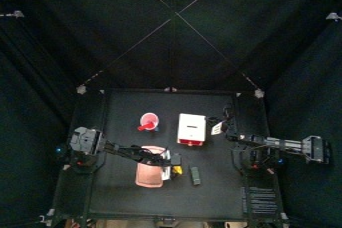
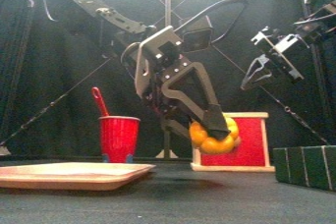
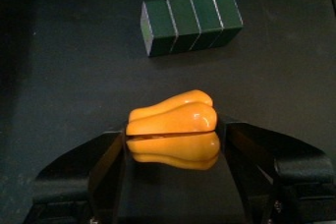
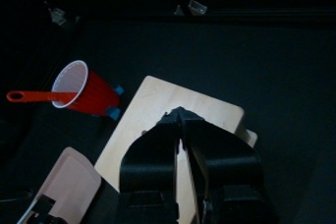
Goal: Place squash on plate
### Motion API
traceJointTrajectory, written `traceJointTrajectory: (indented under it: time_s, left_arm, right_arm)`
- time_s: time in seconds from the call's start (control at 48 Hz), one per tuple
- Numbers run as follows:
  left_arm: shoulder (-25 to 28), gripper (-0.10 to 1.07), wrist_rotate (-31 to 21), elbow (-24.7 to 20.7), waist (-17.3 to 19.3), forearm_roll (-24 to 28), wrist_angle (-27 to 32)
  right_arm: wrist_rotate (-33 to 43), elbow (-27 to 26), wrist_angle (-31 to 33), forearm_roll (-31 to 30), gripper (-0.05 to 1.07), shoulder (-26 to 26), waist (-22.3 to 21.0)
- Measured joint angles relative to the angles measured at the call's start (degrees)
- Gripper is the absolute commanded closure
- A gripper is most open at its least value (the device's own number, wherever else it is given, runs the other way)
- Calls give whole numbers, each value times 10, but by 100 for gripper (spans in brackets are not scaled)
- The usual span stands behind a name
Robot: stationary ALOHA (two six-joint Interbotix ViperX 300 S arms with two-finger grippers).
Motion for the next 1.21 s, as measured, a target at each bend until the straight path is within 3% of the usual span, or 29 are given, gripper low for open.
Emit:
traceJointTrajectory:
  time_s: [0.292, 0.792, 1.021, 1.208]
  left_arm:
    - [-41, 17, 0, 31, -1, 25, 24]
    - [-210, 17, 0, 207, -15, 57, 28]
    - [-227, 17, 2, 257, -18, 124, 30]
    - [-218, 16, -2, 260, -18, 144, 28]
  right_arm:
    - [0, 2, -1, 4, 64, 0, 0]
    - [-1, 3, -1, 4, 64, 0, 0]
    - [0, 2, 0, 4, 64, 0, -1]
    - [0, 2, -1, 4, 64, 0, -1]
